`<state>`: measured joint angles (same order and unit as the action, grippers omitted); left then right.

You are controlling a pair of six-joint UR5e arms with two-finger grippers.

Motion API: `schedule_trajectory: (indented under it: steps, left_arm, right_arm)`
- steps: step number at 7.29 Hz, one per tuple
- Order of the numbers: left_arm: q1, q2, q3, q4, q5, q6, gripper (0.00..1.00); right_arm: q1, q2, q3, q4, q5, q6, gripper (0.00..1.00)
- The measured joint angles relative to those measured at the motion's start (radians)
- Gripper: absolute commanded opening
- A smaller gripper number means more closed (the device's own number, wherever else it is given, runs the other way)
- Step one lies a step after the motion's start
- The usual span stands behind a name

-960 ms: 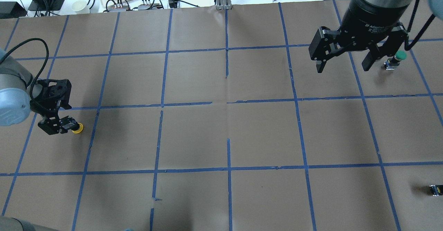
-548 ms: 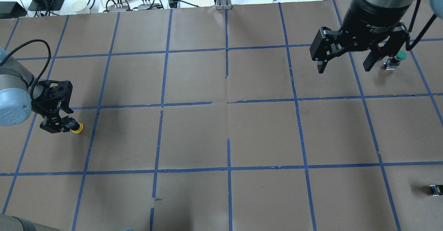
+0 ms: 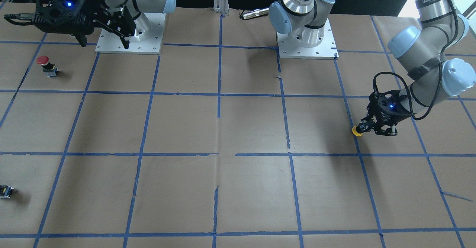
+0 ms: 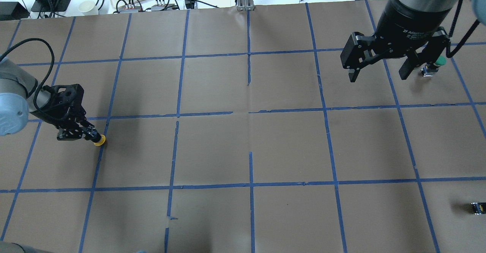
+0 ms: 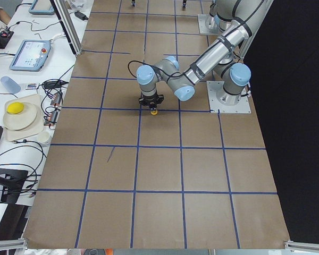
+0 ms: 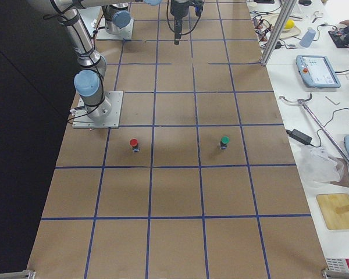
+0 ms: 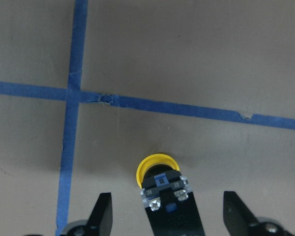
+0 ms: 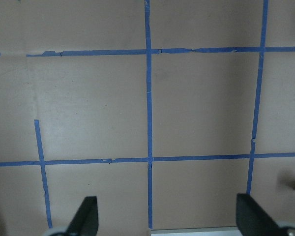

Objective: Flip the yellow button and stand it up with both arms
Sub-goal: 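Lift the yellow button with the left gripper and extend it toward the right gripper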

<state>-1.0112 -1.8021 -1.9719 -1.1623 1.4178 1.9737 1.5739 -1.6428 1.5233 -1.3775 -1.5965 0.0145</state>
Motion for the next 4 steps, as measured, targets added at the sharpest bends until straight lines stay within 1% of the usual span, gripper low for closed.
schedule_trajectory:
  steps: [1,2,3,4]
  left_arm:
    - [0.001,-0.003,-0.005,-0.043,-0.129,-0.023,0.08]
    - [0.000,-0.008,-0.013,-0.092,-0.282,-0.035,0.09]
    - [0.000,-0.010,-0.031,-0.169,-0.450,-0.042,0.09]
    - [-0.002,-0.013,-0.062,-0.242,-0.610,-0.047,0.11]
  right_arm:
    - [0.000,0.000,0.002,0.000,0.000,0.001,1.00]
    - [-0.001,0.000,0.004,0.002,0.001,0.000,1.00]
    - [-0.002,0.001,0.005,0.004,0.005,-0.001,1.00]
    - [-0.003,0.001,0.006,0.005,0.010,-0.001,1.00]
